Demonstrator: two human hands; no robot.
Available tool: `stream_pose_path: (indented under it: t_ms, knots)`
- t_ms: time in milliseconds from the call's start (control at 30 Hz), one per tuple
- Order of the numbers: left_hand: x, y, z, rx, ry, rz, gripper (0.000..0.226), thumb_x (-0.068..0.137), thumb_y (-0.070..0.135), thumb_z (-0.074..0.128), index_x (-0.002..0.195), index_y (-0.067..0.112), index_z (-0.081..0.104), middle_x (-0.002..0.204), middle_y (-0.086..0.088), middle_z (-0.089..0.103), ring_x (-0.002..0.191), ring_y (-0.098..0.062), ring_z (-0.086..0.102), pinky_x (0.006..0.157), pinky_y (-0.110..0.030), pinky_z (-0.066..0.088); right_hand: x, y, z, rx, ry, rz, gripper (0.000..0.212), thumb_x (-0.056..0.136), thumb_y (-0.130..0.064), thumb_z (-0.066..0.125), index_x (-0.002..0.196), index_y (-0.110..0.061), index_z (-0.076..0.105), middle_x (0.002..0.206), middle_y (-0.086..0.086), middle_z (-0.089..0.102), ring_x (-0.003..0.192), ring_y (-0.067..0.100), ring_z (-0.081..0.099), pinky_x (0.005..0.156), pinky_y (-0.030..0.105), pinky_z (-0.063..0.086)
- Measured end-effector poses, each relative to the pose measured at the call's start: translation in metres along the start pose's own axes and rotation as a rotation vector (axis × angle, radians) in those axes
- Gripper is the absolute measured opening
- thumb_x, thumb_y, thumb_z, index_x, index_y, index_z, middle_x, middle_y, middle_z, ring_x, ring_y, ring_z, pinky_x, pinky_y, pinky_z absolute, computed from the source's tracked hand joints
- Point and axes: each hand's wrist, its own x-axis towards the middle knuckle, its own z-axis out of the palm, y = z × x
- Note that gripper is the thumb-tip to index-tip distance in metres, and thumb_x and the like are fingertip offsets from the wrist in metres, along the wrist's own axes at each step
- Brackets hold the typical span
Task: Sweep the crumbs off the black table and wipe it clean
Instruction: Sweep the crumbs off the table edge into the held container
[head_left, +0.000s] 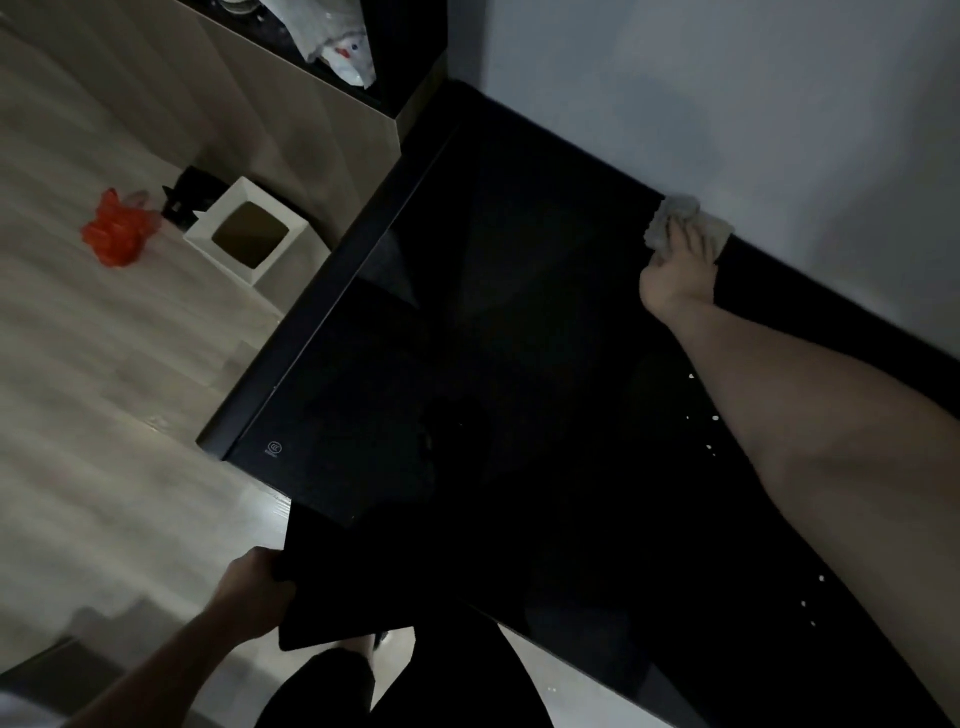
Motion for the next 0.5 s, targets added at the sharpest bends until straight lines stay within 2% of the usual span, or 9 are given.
stream_pose_path:
  t_ms: [67, 200, 333, 500]
  knots:
    - [-0.005, 0.004, 0.003, -0.001, 0.002, -0.001, 0.022, 0.089, 0.014, 0.063, 0.072, 0.005, 0.076, 0.067, -0.008, 0.076, 0.065, -0.022, 0.074, 0.055, -0.026, 0.049, -0.028, -0.001, 0.007, -0.023, 0.022, -0.079, 0.07, 0.097, -0.015, 0.037, 0.165, -0.017, 0.021, 0.171, 0.007, 0.024, 0.158, 0.031, 0.019, 0.13, 0.048, 0.015]
    - [-0.019, 0.012, 0.008, 0.035, -0.015, 0.033, 0.035, 0.089, 0.016, 0.063, 0.054, 0.015, 0.062, 0.058, 0.002, 0.067, 0.058, -0.015, 0.066, 0.053, -0.024, 0.045, -0.113, -0.013, 0.025, -0.012, 0.06, -0.22, 0.065, 0.095, -0.007, 0.048, 0.159, -0.012, 0.039, 0.165, 0.009, 0.039, 0.155, 0.026, 0.031, 0.129, 0.047, 0.023]
    - [-0.029, 0.014, 0.014, 0.068, -0.05, 0.064, 0.031, 0.09, 0.018, 0.061, 0.059, 0.018, 0.062, 0.061, 0.005, 0.065, 0.06, -0.017, 0.065, 0.054, -0.024, 0.047, -0.222, -0.035, 0.059, 0.16, 0.076, -0.306, 0.063, 0.086, -0.006, 0.053, 0.148, -0.016, 0.056, 0.157, 0.003, 0.051, 0.152, 0.025, 0.038, 0.125, 0.05, 0.03]
    - [-0.039, 0.015, 0.028, 0.079, -0.069, 0.11, 0.024, 0.083, 0.021, 0.061, 0.06, 0.016, 0.064, 0.067, -0.003, 0.07, 0.068, -0.025, 0.07, 0.061, -0.028, 0.053, -0.365, -0.058, 0.102, 0.299, -0.05, -0.417, 0.061, 0.088, -0.005, 0.048, 0.146, -0.022, 0.06, 0.158, -0.004, 0.052, 0.156, 0.02, 0.033, 0.129, 0.041, 0.02]
